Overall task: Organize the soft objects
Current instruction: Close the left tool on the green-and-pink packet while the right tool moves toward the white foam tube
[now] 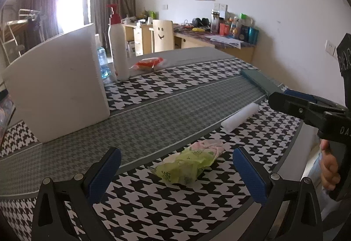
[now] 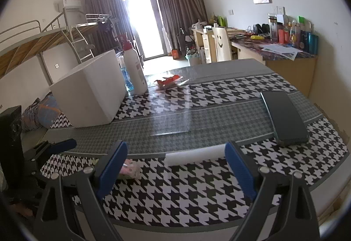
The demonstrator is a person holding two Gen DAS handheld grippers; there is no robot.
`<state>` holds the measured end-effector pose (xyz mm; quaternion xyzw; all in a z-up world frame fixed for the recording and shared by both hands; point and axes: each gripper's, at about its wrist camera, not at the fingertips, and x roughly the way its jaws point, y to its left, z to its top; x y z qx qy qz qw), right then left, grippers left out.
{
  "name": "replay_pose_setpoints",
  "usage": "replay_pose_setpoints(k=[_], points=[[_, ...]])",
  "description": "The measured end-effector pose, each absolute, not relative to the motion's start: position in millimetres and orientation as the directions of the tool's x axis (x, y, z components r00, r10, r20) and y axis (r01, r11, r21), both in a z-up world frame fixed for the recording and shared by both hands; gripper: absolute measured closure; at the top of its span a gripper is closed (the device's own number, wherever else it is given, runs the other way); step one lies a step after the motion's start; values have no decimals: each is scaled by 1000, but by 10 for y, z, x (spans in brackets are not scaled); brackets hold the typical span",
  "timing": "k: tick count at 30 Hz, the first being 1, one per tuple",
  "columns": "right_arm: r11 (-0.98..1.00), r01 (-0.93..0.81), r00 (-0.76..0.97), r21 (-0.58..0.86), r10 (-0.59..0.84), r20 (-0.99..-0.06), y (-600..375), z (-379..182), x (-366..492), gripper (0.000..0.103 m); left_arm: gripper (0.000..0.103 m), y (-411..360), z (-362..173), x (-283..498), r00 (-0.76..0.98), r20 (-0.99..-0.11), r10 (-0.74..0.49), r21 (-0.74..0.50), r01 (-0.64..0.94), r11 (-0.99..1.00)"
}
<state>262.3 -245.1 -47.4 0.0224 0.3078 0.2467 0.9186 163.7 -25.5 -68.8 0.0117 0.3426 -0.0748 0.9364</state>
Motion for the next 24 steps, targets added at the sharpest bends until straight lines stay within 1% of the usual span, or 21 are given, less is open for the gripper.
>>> replay_pose_setpoints(k=[6,13,18,21,24], points=[[882,-424,674,205,459,-579,-2474,-564,2634,10,1,-306,-763,1689,727,-667,-162,-20,199,980],[888,-398,658,228,450,-604,-2502,-663,2685,10,1,-398,-818,1780,721,-676,-152,35,237,971],[890,-387,651,241,449,-612,-2537,-698,2703,10,1,-389,-890,1869,689,-707,-160,40,264,964],[890,-381,648,249,449,-615,-2560,-720,2729,10,6,-402,-922,1877,672,-721,-171,42,288,957],[890,-376,642,257,450,-620,-2566,-746,2745,10,15,-437,-975,1906,650,-742,-166,53,304,951]])
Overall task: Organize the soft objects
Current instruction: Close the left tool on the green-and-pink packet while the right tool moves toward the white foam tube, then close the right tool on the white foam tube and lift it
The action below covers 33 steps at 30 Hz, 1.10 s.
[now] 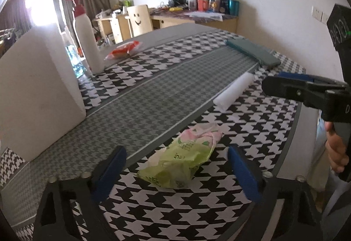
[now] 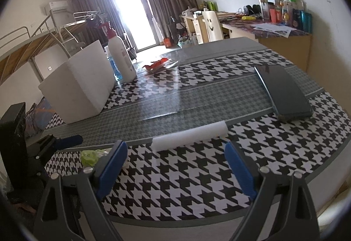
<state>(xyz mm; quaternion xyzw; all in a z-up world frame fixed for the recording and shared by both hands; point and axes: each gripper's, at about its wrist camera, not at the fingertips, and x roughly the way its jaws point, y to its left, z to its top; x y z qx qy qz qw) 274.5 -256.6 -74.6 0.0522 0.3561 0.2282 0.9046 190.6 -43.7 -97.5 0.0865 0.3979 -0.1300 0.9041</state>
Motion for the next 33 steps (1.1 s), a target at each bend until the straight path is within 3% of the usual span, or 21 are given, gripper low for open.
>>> replay_pose_setpoints(k=[5,9,10,16,33], points=[[890,-369,631,267,450,-632,-2558,-790,2770,10,44,-451,-1084,1979,604,-780,-166,48,321,946],[891,-370,626,265,449,-638,-2525,-803,2773,10,61,-455,-1083,1968,590,-783,-197,22,342,939],[890,-372,623,265,451,-640,-2516,-809,2777,10,69,-462,-1078,1965,591,-783,-193,26,341,940],[892,-354,612,281,448,-652,-2488,-866,2822,10,73,-455,-999,1932,604,-755,-255,-36,350,936],[902,-248,573,352,430,-697,-2454,-989,3050,10,73,-216,-798,1912,687,-677,-265,-56,311,949]])
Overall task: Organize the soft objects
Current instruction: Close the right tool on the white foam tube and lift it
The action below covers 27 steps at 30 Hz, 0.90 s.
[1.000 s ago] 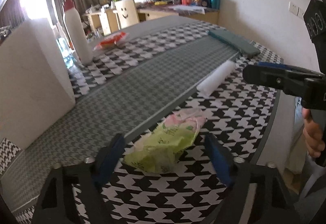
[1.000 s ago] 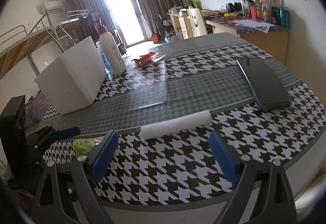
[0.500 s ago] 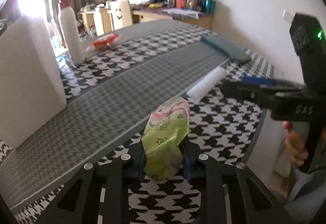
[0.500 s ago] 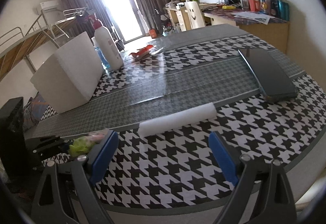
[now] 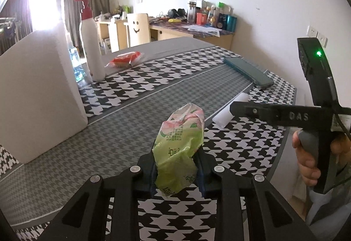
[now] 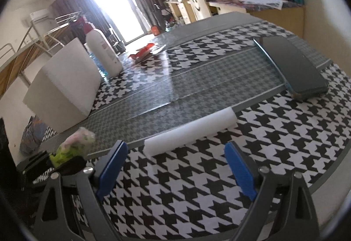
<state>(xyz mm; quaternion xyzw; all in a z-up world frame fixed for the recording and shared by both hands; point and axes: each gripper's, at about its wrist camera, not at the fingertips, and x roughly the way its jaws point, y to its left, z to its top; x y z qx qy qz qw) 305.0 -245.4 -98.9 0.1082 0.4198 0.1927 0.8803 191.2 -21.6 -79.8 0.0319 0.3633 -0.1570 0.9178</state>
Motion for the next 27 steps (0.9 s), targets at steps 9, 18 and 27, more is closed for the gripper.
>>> replay_pose_setpoints(k=[9,18,27], points=[[945,-123,579,302,316,-752,-2344,-988,3207,34,73,8,-731,1903,725,-637,-262,-74,280,957],[983,-20,601,182,157,-784,-2116,-996,3304,36,73,182,-755,1849,732,-620,-283,-136,255,957],[999,27,597,46,21,-802,-2005,-1017,3279,49,73,311,-738,1852,758,-603,-247,-180,172,969]])
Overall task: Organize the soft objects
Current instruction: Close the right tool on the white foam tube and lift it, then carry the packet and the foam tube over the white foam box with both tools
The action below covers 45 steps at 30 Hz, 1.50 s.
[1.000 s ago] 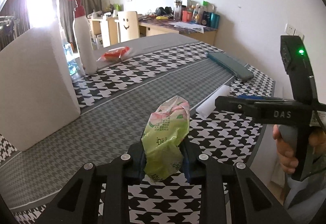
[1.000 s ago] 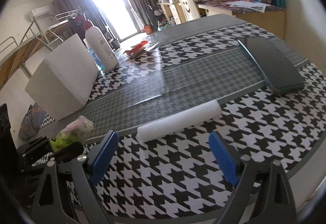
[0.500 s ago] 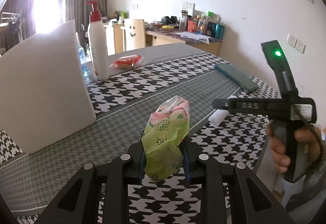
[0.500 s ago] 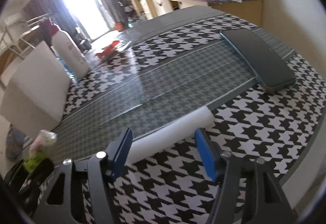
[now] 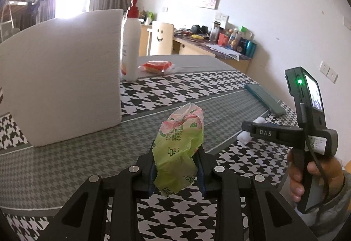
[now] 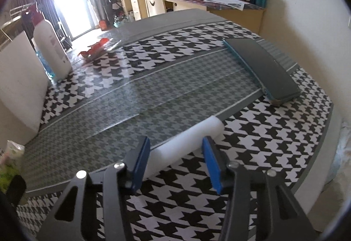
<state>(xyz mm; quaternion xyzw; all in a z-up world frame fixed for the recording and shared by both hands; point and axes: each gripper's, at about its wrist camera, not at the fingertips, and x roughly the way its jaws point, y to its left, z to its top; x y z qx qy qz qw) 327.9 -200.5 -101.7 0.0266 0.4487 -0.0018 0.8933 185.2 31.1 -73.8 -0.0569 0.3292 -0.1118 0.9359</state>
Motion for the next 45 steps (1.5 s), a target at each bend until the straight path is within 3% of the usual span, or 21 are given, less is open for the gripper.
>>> replay_pose_setpoints(k=[2,7,15,23,32,39,41,45], points=[[999,27,598,31,9,-801,-1999,-1018,3274,51,73,322,-738,1847,758,-601,-252,-186,174,967],[997,44,602,69,28,-798,-2083,-965,3281,79,73,319,-712,1791,765,-585,-267,-195,187,963],[991,-16,633,136,115,-765,-2204,-876,3220,95,73,327,-715,1762,773,-579,-259,-191,181,965],[990,-113,632,84,137,-763,-2010,-882,3156,94,73,317,-719,1779,771,-582,-259,-186,183,965],[991,-117,613,72,129,-779,-2030,-975,3200,68,73,306,-727,1780,770,-582,-260,-181,189,965],[991,-124,612,48,115,-783,-1985,-1019,3225,68,73,290,-724,1788,770,-584,-259,-177,190,966],[988,-140,608,67,139,-781,-1978,-1016,3229,81,73,282,-727,1792,770,-585,-256,-173,190,966],[983,-166,617,77,164,-769,-1952,-962,3204,87,73,286,-720,1817,771,-586,-250,-168,186,968]])
